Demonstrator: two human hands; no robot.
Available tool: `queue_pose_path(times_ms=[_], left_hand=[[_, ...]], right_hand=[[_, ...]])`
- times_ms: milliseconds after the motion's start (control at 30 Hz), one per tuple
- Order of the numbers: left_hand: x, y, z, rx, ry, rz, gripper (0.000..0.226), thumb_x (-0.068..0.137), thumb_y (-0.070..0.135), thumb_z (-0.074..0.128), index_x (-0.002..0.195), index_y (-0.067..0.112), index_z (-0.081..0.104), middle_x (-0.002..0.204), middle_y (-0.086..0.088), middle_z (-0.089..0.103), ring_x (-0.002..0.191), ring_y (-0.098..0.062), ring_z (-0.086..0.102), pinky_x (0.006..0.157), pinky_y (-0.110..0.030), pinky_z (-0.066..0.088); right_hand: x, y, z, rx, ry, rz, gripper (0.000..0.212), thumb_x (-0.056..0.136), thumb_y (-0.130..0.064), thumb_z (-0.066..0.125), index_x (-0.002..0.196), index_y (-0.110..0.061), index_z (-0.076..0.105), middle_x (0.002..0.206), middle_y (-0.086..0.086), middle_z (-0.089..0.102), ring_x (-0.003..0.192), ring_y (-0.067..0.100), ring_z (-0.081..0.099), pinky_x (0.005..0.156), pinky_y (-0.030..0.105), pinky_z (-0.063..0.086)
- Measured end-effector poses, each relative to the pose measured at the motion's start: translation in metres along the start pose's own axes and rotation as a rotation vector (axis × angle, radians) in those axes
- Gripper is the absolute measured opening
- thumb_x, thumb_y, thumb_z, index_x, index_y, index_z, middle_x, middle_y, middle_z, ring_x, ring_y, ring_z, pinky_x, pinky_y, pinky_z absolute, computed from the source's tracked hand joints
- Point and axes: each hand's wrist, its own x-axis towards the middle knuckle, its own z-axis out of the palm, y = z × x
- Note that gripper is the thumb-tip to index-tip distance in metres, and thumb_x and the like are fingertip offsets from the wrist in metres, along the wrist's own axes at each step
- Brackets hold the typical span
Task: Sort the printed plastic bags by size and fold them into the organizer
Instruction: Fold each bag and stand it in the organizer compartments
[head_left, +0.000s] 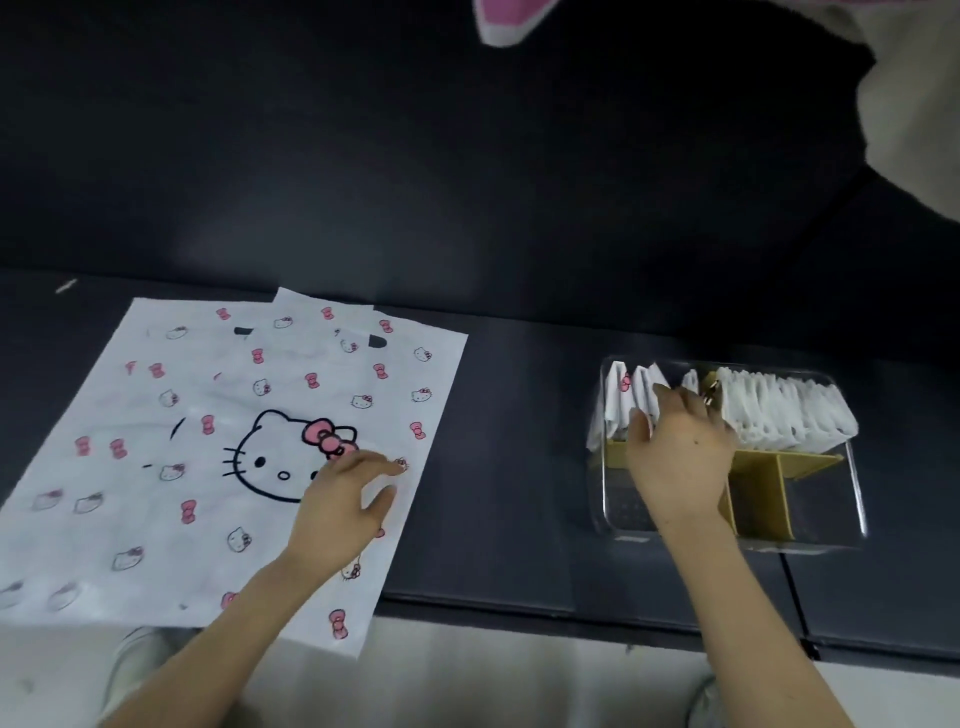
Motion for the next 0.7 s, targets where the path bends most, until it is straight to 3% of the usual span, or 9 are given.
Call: queue_pose_path(times_ms=[67,133,200,267,333,400,500,600,700], left_hand=[[-0.02,-0.024,-0.011,0.111,-0.027,-0.025,0.025,0.081,0.034,0.064,0.099,0.019,0.074,0.11,-0.002,0.067,0.103,-0.029,0.061,0.085,-0.03,0.044],[-0.038,-0.045,-0.016,0.199,-0.086,-0.003,0.048,0.076,0.054,0.051,0.1,0.02,0.074,0.115,-0.005,0.066,0.107,-0.032,0.06,0.086,-0.039,0.05],[-0.048,-0.064,-0.02,0.253,-0.067,0.006,0.054,0.076,0.058,0.048,0.101,0.017,0.074,0.116,-0.009,0.066,0.109,-0.034,0.06,0.086,-0.045,0.051],[-0.048,-0.077,-0.03,0.246,0.046,-0.057,0.043,0.08,0.046,0.057,0.101,0.012,0.074,0.114,-0.013,0.066,0.105,-0.038,0.06,0.085,-0.046,0.051],[-0.037,-0.089,-0.043,0.208,0.18,-0.22,0.03,0.084,0.024,0.068,0.107,0.005,0.071,0.116,-0.019,0.063,0.106,-0.042,0.057,0.088,-0.047,0.047],[-0.019,-0.103,-0.057,0.165,0.273,-0.353,0.031,0.086,0.014,0.067,0.113,0.0,0.066,0.119,-0.025,0.06,0.108,-0.044,0.053,0.093,-0.047,0.043],[0.014,-0.126,-0.077,0.12,0.3,-0.468,0.042,0.09,0.019,0.061,0.127,0.0,0.056,0.128,-0.025,0.052,0.11,-0.043,0.051,0.094,-0.049,0.045],[0.041,-0.141,-0.082,0.112,0.213,-0.582,0.057,0.09,0.027,0.061,0.138,0.001,0.044,0.135,-0.026,0.045,0.12,-0.042,0.044,0.101,-0.045,0.037],[0.051,-0.151,-0.08,0.114,0.199,-0.603,0.063,0.085,0.03,0.066,0.136,0.0,0.045,0.126,-0.029,0.049,0.118,-0.041,0.042,0.101,-0.04,0.029]], right_hand=[[-0.014,-0.027,0.0,0.121,0.03,-0.095,0.031,0.082,-0.019,0.053,0.1,0.002,0.069,0.098,0.021,0.069,0.09,0.041,0.065,0.078,0.046,0.05],[-0.037,-0.061,0.005,0.283,-0.04,-0.197,0.031,0.082,-0.022,0.055,0.098,-0.002,0.071,0.098,0.016,0.071,0.088,0.035,0.067,0.081,0.042,0.051],[-0.065,-0.097,0.015,0.407,-0.259,-0.27,0.032,0.086,-0.027,0.058,0.106,-0.005,0.07,0.107,0.012,0.07,0.097,0.032,0.066,0.088,0.039,0.049],[-0.087,-0.127,0.032,0.358,-0.497,-0.297,0.042,0.09,-0.036,0.06,0.124,-0.011,0.061,0.124,0.007,0.062,0.112,0.029,0.058,0.096,0.038,0.041],[-0.096,-0.147,0.052,0.223,-0.597,-0.214,0.054,0.091,-0.046,0.055,0.134,-0.016,0.049,0.131,0.004,0.053,0.117,0.027,0.05,0.096,0.036,0.037],[-0.096,-0.162,0.064,0.246,-0.633,0.014,0.057,0.089,-0.047,0.057,0.134,-0.012,0.046,0.128,0.007,0.054,0.115,0.027,0.05,0.095,0.035,0.039],[-0.096,-0.178,0.082,0.455,-0.622,0.252,0.056,0.086,-0.033,0.067,0.133,-0.009,0.046,0.125,0.012,0.052,0.111,0.026,0.054,0.087,0.031,0.043],[-0.097,-0.19,0.095,0.546,-0.622,0.296,0.062,0.082,-0.022,0.07,0.136,-0.013,0.043,0.123,0.011,0.05,0.1,0.024,0.057,0.073,0.027,0.043],[-0.098,-0.194,0.105,0.445,-0.613,0.265,0.066,0.081,-0.022,0.07,0.139,-0.017,0.038,0.12,0.009,0.051,0.099,0.022,0.056,0.068,0.026,0.041]])
